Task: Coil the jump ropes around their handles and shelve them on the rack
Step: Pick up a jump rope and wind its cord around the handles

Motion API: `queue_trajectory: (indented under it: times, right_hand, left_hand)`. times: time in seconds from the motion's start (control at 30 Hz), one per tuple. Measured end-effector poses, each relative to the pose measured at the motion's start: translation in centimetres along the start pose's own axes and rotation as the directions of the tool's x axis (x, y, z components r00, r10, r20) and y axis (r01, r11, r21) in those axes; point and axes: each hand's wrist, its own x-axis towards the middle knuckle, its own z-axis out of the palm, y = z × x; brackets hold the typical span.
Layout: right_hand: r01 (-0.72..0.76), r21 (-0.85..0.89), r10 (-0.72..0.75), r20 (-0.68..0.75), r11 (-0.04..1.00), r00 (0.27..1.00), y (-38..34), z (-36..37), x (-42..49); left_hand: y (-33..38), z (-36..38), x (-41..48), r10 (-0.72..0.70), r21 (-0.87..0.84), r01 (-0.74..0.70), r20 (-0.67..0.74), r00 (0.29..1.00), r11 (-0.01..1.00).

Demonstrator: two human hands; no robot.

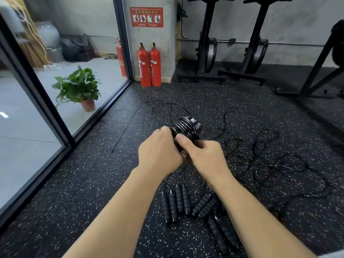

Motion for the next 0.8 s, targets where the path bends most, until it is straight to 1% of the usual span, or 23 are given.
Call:
queue_trajectory:
  times: [0.07, 0.13, 0.27, 0.37, 0.4, 0.5, 0.67, 0.73, 0.8]
  right_hand:
    - [0.025, -0.027, -0.026, -0.047, 0.999, 0.999, 0.2, -0.2, 0.1]
    - [0.063, -0.037, -0.065, -0.071, 0.997, 0.995, 0.3, -0.5, 0.3]
    - [0.067, 0.012, -0.066, -0.087, 0.998, 0.994, 0.3, -0.5, 0.5]
    - [0.06, 0.004, -0.06, -0.042, 0.998, 0.997, 0.3, -0.3, 0.6]
    - [0.074, -0.034, -0.075, -0.021, 0.997, 0.997, 0.3, -0.3, 0.6]
    - [0.135, -0.244, -0.139, 0.002, 0.96, 0.99, 0.3, -0.5, 0.5]
    - [0.197, -0.498, -0.214, 0.024, 0.844, 0.977, -0.9, -1.4, -0.3]
    - [0.241, -0.539, -0.264, 0.035, 0.807, 0.964, -1.8, -1.6, -0.5]
    - [0.306, -0.527, -0.339, 0.035, 0.793, 0.94, -2.4, -1.8, -0.6]
  left_hand:
    - [0.0, 0.2, 0.0, 0.05, -0.002, -0.05, 0.036, 0.998, 0.999]
    - [-0.2, 0.2, -0.2, 0.061, 0.027, -0.062, 0.058, 0.996, 0.998]
    - [0.2, 0.0, -0.8, -0.034, 0.022, 0.034, -0.007, 0.999, 0.999]
    - [0.5, 0.0, -0.5, -0.102, -0.002, 0.102, -0.014, 0.995, 0.995]
    - [0.4, -0.2, -0.4, -0.124, -0.021, 0.123, -0.015, 0.992, 0.992]
    - [-0.5, -0.5, 0.4, -0.189, -0.028, 0.188, -0.033, 0.981, 0.982]
    - [-2.2, -0.7, 1.3, -0.251, 0.059, 0.252, -0.022, 0.968, 0.966]
    - [-2.4, -0.6, 1.3, -0.234, 0.127, 0.234, -0.014, 0.972, 0.964]
    - [-1.8, -0.3, 1.1, -0.191, 0.197, 0.188, -0.003, 0.982, 0.962]
